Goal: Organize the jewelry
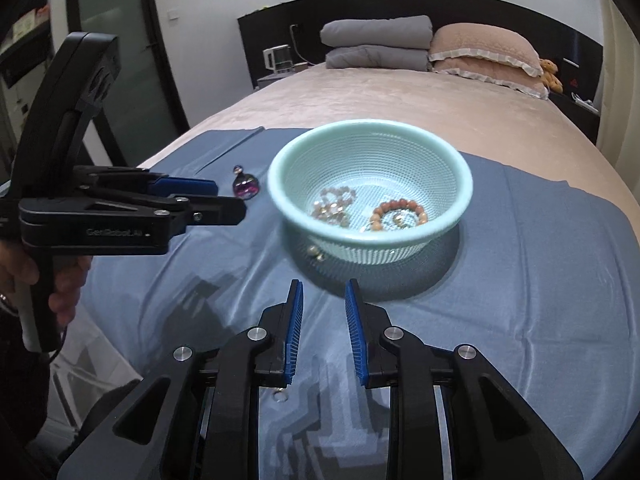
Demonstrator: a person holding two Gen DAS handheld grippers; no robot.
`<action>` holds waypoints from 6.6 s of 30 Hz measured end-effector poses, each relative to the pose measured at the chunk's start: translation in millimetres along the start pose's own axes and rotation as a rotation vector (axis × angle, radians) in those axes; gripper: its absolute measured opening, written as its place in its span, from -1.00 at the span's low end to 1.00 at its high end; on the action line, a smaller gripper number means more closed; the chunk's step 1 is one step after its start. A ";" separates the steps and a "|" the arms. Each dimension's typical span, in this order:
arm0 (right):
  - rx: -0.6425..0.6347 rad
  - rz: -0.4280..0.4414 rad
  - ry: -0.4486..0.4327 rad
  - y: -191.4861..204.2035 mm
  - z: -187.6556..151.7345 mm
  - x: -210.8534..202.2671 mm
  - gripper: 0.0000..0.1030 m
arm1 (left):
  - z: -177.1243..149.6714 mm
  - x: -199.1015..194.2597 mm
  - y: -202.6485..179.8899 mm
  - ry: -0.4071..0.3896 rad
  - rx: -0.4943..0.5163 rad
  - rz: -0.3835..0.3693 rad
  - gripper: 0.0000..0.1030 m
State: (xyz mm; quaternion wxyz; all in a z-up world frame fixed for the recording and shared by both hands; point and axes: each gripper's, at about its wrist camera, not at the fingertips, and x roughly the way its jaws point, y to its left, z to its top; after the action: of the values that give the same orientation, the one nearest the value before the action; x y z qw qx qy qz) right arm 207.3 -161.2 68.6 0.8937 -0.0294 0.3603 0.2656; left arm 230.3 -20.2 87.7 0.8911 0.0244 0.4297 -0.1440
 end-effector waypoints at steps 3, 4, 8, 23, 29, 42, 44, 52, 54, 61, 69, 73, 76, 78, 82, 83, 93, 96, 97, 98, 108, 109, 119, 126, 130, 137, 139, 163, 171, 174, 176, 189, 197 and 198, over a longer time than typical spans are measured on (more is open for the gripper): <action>-0.080 0.019 0.020 21.7 -19.5 2.0 -0.59 | -20.3 10.0 -11.1 0.018 0.044 -0.024 -0.04; -0.103 0.028 0.033 27.2 -25.6 3.9 -0.59 | -25.9 15.8 -15.4 0.030 0.062 -0.025 -0.04; -0.155 0.061 0.066 35.0 -44.1 9.5 -0.59 | -38.0 40.0 -23.6 0.062 0.090 -0.037 -0.04; -0.201 0.106 0.130 28.7 -67.3 48.5 -0.58 | -18.2 108.3 -2.0 0.058 -0.036 -0.102 -0.04; -0.241 0.096 0.117 37.6 -76.7 43.4 -0.65 | -18.4 124.8 -14.2 0.008 0.051 -0.018 -0.59; -0.188 0.077 0.073 29.9 -88.2 8.4 -0.87 | -30.2 96.5 -2.9 0.021 0.070 -0.031 -0.60; -0.183 0.065 0.061 26.4 -84.9 1.0 -0.87 | -37.5 81.9 2.9 0.012 0.072 -0.027 -0.60; -0.219 0.004 -0.010 15.5 -69.4 -60.7 -0.87 | -51.6 -7.8 30.5 -0.088 0.086 -0.017 -0.60; -0.222 -0.028 -0.035 7.0 -61.1 -77.7 -0.87 | -46.6 -36.1 39.4 -0.126 0.099 0.002 -0.60; -0.242 -0.143 -0.123 -33.3 -2.1 -120.8 -0.87 | -9.8 -113.9 84.8 -0.207 0.046 0.075 -0.60; -0.309 -0.175 -0.167 -50.0 89.4 -118.2 -0.87 | 55.8 -135.8 82.6 -0.267 0.118 0.121 -0.60; -0.331 -0.099 -0.120 -50.0 123.8 -85.1 -0.87 | 88.1 -111.2 76.8 -0.247 0.124 0.093 -0.60; -0.318 -0.040 -0.086 -54.0 138.2 -51.8 -0.87 | 104.2 -79.1 68.1 -0.213 0.131 0.043 -0.60; -0.309 -0.004 -0.058 -56.7 141.5 -24.9 -0.86 | 110.7 -53.5 62.5 -0.184 0.133 0.010 -0.60; -0.297 0.022 0.016 -64.7 138.9 30.0 -0.86 | 116.3 5.5 47.5 -0.112 0.151 -0.038 -0.60; -0.290 0.025 0.030 -67.0 136.6 41.8 -0.86 | 116.3 19.7 43.5 -0.094 0.157 -0.043 -0.60; -0.236 0.076 0.096 -79.0 112.2 108.6 -0.84 | 106.1 112.2 33.9 0.040 0.125 -0.106 -0.59; -0.232 0.082 0.095 -80.9 112.1 111.7 -0.84 | 104.5 120.0 30.9 0.046 0.120 -0.104 -0.58; -0.232 0.079 0.093 -79.2 110.6 111.7 -0.84 | 104.4 122.3 31.3 0.048 0.110 -0.109 -0.58; -0.231 0.074 0.091 -79.6 110.6 111.2 -0.84 | 103.9 122.6 31.8 0.048 0.100 -0.128 -0.55; -0.201 0.044 0.036 -87.5 111.8 80.2 -0.83 | 106.6 97.5 30.0 -0.010 0.031 -0.155 -0.09; -0.201 0.040 0.034 -86.3 111.4 76.0 -0.83 | 106.5 94.3 28.4 -0.014 0.031 -0.154 -0.07; -0.213 0.012 0.003 -64.6 109.2 23.2 -0.82 | 89.5 33.4 9.5 -0.087 0.046 -0.113 0.14; -0.191 -0.015 -0.084 -39.6 92.8 -27.0 0.18 | 65.4 -24.4 -4.7 -0.234 0.076 0.005 0.88; -0.198 -0.027 -0.110 -21.2 75.0 -44.1 0.42 | 43.9 -46.5 -14.0 -0.280 0.109 0.060 0.88; -0.180 -0.092 -0.132 -5.2 43.6 -59.1 0.67 | 6.7 -68.2 -18.5 -0.345 0.090 0.128 0.89; -0.160 -0.122 -0.134 -6.2 33.7 -60.4 0.69 | -3.7 -72.7 -18.6 -0.350 0.080 0.136 0.89; 0.113 -0.368 -0.286 6.1 -73.5 -78.3 0.84 | -106.0 -59.5 -18.2 -0.343 -0.028 0.185 0.89; 0.169 -0.387 -0.294 5.8 -96.2 -81.7 0.84 | -129.1 -60.5 -30.2 -0.364 -0.029 0.177 0.89; 0.191 -0.382 -0.282 5.3 -107.0 -78.6 0.84 | -139.8 -59.2 -34.9 -0.377 -0.026 0.174 0.89; 0.203 -0.372 -0.280 5.5 -110.9 -79.7 0.84 | -145.1 -59.3 -36.8 -0.387 -0.030 0.173 0.89; 0.224 -0.365 -0.233 19.6 -140.2 -84.4 0.84 | -162.3 -81.3 -44.9 -0.514 -0.039 0.204 0.89; 0.228 -0.409 -0.221 21.6 -143.5 -82.1 0.84 | -164.4 -75.1 -47.5 -0.478 -0.039 0.233 0.89; 0.222 -0.412 -0.225 22.3 -144.3 -82.5 0.84 | -164.1 -73.5 -47.0 -0.469 -0.040 0.230 0.89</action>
State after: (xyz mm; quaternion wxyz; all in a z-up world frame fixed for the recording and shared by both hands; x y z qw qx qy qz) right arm 56.1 -214.7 19.6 0.9611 0.0259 0.2722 0.0382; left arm 49.4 -20.4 45.0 0.9772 0.0214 0.2085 -0.0350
